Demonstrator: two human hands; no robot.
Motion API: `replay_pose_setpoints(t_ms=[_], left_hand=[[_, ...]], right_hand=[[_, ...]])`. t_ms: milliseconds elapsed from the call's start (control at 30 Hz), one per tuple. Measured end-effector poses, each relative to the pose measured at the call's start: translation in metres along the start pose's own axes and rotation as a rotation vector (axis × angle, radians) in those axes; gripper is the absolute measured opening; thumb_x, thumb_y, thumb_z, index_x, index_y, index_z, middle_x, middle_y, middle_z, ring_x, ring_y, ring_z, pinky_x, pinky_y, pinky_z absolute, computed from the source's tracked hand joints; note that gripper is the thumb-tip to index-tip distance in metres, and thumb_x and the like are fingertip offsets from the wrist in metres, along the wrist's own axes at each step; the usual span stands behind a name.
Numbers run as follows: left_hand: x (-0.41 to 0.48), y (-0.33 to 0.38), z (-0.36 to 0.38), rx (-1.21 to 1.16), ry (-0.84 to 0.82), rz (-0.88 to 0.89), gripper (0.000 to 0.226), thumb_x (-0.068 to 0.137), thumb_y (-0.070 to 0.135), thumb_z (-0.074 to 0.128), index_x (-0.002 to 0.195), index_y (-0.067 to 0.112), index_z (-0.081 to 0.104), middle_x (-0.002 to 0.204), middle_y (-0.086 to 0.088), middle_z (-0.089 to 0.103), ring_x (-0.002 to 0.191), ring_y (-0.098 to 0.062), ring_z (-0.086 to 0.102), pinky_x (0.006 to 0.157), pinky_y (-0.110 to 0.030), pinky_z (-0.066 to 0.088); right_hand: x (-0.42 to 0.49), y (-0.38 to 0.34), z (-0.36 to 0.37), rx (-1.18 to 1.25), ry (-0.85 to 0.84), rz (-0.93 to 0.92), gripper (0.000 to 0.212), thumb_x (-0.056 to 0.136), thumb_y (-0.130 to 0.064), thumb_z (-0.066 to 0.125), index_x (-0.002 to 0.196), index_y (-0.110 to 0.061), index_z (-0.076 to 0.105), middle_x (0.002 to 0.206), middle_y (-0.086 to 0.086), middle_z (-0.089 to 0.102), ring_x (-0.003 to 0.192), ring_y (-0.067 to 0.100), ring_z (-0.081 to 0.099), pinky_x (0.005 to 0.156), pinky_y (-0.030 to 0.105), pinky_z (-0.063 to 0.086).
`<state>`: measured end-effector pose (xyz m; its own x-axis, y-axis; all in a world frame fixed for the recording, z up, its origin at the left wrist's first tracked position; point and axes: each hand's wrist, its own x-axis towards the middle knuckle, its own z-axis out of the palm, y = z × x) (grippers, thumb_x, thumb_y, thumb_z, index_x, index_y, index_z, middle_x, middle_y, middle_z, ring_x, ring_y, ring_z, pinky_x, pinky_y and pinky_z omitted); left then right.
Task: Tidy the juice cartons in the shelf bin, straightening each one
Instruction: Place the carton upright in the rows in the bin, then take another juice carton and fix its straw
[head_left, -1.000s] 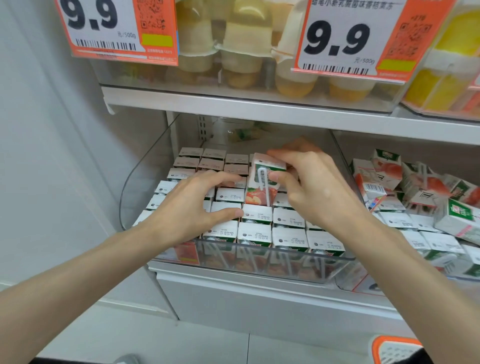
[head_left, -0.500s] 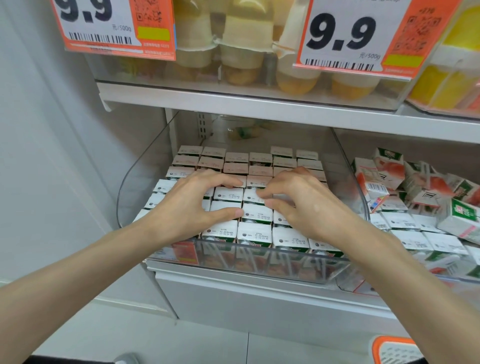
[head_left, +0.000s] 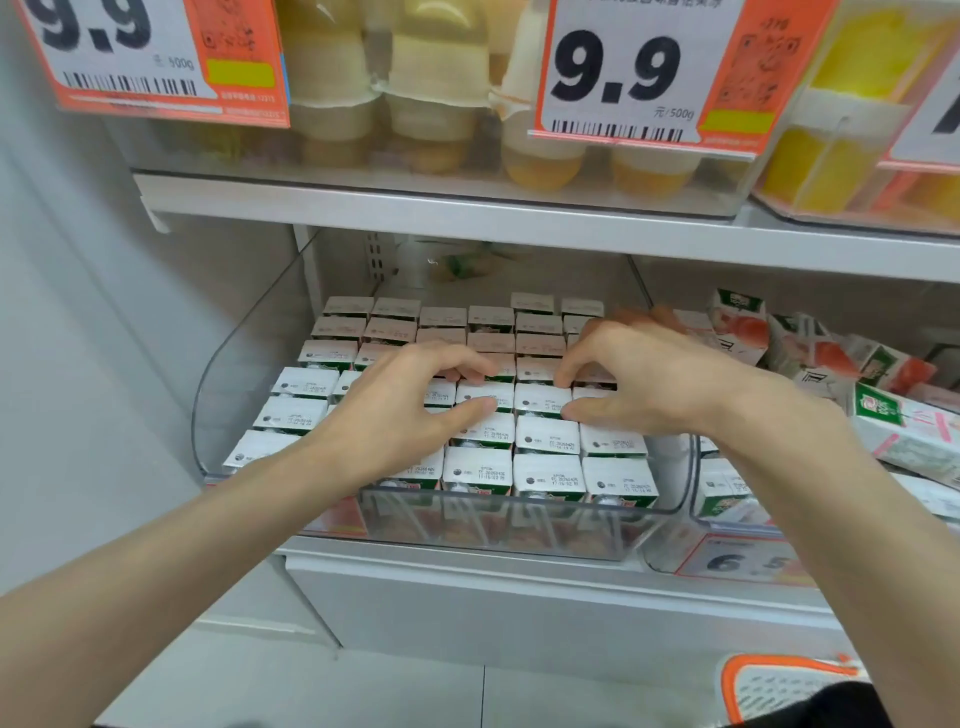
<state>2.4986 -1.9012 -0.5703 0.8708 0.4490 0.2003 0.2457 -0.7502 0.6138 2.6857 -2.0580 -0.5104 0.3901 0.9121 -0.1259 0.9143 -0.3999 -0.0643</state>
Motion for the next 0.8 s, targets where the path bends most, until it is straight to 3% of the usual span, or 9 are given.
replay_pose_setpoints(t_ms=[167,267,333,400,467,633,733,800], left_hand=[[0.013,0.021,0.012,0.011,-0.041,0.011,0.036,0.095,0.044,0.074,0.13,0.036,0.07,0.125,0.021,0.07,0.118,0.002,0.06,0.108,-0.028,0.048],[0.014,0.023,0.013,0.009,-0.054,0.003,0.046,0.092,0.049,0.076,0.135,0.038,0.065,0.126,0.021,0.066,0.116,0.002,0.058,0.099,-0.021,0.046],[0.013,0.022,0.012,-0.022,-0.059,0.003,0.053,0.089,0.048,0.078,0.139,0.038,0.062,0.127,0.022,0.065,0.115,0.007,0.056,0.09,-0.006,0.039],[0.011,0.023,0.012,-0.08,-0.058,0.013,0.048,0.091,0.041,0.078,0.137,0.037,0.064,0.127,0.025,0.066,0.114,0.015,0.055,0.084,0.002,0.035],[0.01,0.025,0.011,-0.156,-0.041,0.037,0.039,0.094,0.033,0.077,0.132,0.033,0.068,0.125,0.027,0.068,0.114,0.02,0.056,0.088,0.004,0.035],[0.004,0.034,0.006,-0.363,0.036,0.074,0.031,0.1,0.016,0.071,0.13,0.022,0.071,0.124,0.018,0.075,0.118,0.004,0.068,0.103,-0.016,0.051],[-0.005,0.043,0.001,-0.49,0.089,0.05,0.032,0.1,0.022,0.065,0.132,0.017,0.07,0.125,0.013,0.076,0.116,0.0,0.071,0.099,-0.019,0.056],[-0.014,0.049,0.0,-0.571,0.104,0.021,0.035,0.096,0.029,0.063,0.129,0.018,0.071,0.122,0.012,0.078,0.113,-0.002,0.073,0.093,-0.017,0.057]], right_hand=[[-0.003,-0.004,0.0,-0.091,0.049,-0.034,0.039,0.093,-0.056,0.071,0.127,-0.035,0.071,0.131,-0.007,0.064,0.133,0.022,0.046,0.115,0.038,0.027],[-0.008,0.002,0.0,-0.007,0.088,-0.075,0.037,0.094,-0.058,0.069,0.123,-0.035,0.07,0.131,-0.008,0.061,0.131,0.018,0.047,0.108,0.034,0.031],[-0.014,0.01,-0.003,0.182,0.123,-0.107,0.035,0.095,-0.055,0.068,0.123,-0.032,0.067,0.129,-0.011,0.06,0.121,0.004,0.054,0.1,0.023,0.039],[-0.023,0.012,-0.003,0.343,0.163,-0.13,0.034,0.098,-0.048,0.067,0.126,-0.029,0.063,0.119,-0.019,0.062,0.097,-0.018,0.055,0.084,0.005,0.041],[-0.032,0.011,0.004,0.461,0.226,-0.14,0.033,0.099,-0.041,0.067,0.128,-0.027,0.061,0.113,-0.024,0.062,0.093,-0.023,0.055,0.079,0.002,0.041],[-0.051,0.003,0.017,0.655,0.455,-0.124,0.038,0.095,-0.042,0.073,0.131,-0.034,0.062,0.106,-0.02,0.072,0.082,-0.004,0.065,0.071,0.018,0.049],[-0.062,-0.006,0.025,0.76,0.475,-0.124,0.056,0.089,-0.04,0.079,0.14,-0.037,0.057,0.116,-0.02,0.072,0.101,0.003,0.072,0.082,0.036,0.058],[-0.068,-0.015,0.033,0.794,0.511,-0.116,0.061,0.089,-0.037,0.081,0.143,-0.039,0.053,0.116,-0.02,0.073,0.106,0.005,0.072,0.088,0.037,0.059]])
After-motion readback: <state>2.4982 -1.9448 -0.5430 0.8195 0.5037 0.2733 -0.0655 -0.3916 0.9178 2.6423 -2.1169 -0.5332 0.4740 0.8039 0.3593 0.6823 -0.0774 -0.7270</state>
